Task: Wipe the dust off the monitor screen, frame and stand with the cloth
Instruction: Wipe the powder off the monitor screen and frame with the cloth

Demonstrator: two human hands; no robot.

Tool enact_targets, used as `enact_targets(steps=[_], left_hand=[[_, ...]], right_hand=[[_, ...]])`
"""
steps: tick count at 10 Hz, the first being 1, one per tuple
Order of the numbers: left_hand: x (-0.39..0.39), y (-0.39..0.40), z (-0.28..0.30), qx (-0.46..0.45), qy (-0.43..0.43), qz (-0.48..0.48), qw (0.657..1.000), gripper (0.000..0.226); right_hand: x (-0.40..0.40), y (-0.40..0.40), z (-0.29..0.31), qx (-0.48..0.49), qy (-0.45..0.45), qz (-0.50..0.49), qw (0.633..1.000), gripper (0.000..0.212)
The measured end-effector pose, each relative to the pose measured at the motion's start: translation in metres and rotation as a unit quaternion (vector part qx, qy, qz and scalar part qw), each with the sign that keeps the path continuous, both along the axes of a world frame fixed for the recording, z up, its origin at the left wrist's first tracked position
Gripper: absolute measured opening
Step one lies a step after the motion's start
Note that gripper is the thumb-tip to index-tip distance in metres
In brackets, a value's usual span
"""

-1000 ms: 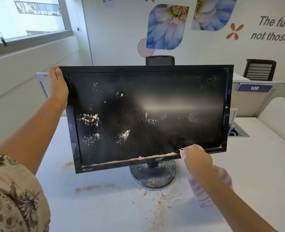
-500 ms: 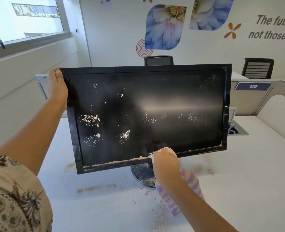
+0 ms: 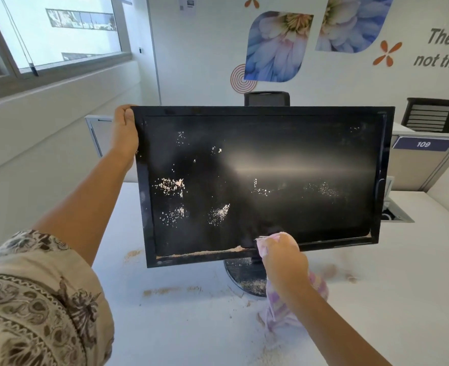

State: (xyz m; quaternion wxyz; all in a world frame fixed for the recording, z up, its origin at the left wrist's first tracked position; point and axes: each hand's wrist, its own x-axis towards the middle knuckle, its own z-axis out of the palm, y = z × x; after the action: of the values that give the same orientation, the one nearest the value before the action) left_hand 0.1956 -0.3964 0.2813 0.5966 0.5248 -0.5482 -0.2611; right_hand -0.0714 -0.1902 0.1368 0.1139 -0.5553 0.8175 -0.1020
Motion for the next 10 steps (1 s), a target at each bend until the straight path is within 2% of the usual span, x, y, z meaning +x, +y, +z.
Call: enact_targets(steps=[1, 3, 4, 5, 6, 7, 8, 9, 10], left_hand=[[0.001, 0.001, 0.0, 0.003, 0.006, 0.001, 1.0, 0.034], [0.0, 0.002, -0.001, 0.0, 0.0, -0.001, 1.0, 0.034], [0.0, 0.002, -0.002, 0.0, 0.003, -0.003, 1.0, 0.034], [0.003, 0.001, -0.005, 0.008, 0.004, -0.01, 1.0, 0.034], [0.007, 0.003, -0.004, 0.01, 0.005, -0.015, 1.0, 0.031], [0.009, 0.004, -0.003, 0.009, -0.004, -0.028, 1.0, 0.021], [0.007, 0.004, -0.002, 0.006, -0.006, -0.037, 0.999, 0.019], [0.008, 0.007, -0.002, 0.01, 0.004, -0.037, 0.999, 0.028], [0.009, 0.007, -0.001, 0.005, 0.005, -0.034, 0.999, 0.033]], right_hand=[[0.013, 0.004, -0.012, -0.103, -0.03, -0.018, 0.994, 0.021], [0.035, -0.005, -0.011, -0.125, -0.038, -0.023, 0.991, 0.021], [0.046, -0.007, -0.018, -0.122, 0.01, 0.019, 0.992, 0.024], [0.067, -0.01, -0.009, -0.079, 0.077, 0.038, 0.993, 0.024], [0.078, -0.015, -0.005, -0.028, 0.106, 0.05, 0.993, 0.019], [0.107, -0.019, 0.012, 0.091, 0.139, 0.091, 0.982, 0.015], [0.113, -0.03, 0.016, 0.123, 0.128, 0.106, 0.978, 0.028], [0.133, -0.03, 0.009, 0.104, 0.103, 0.135, 0.98, 0.017], [0.141, -0.027, -0.008, 0.022, 0.067, 0.161, 0.984, 0.01]])
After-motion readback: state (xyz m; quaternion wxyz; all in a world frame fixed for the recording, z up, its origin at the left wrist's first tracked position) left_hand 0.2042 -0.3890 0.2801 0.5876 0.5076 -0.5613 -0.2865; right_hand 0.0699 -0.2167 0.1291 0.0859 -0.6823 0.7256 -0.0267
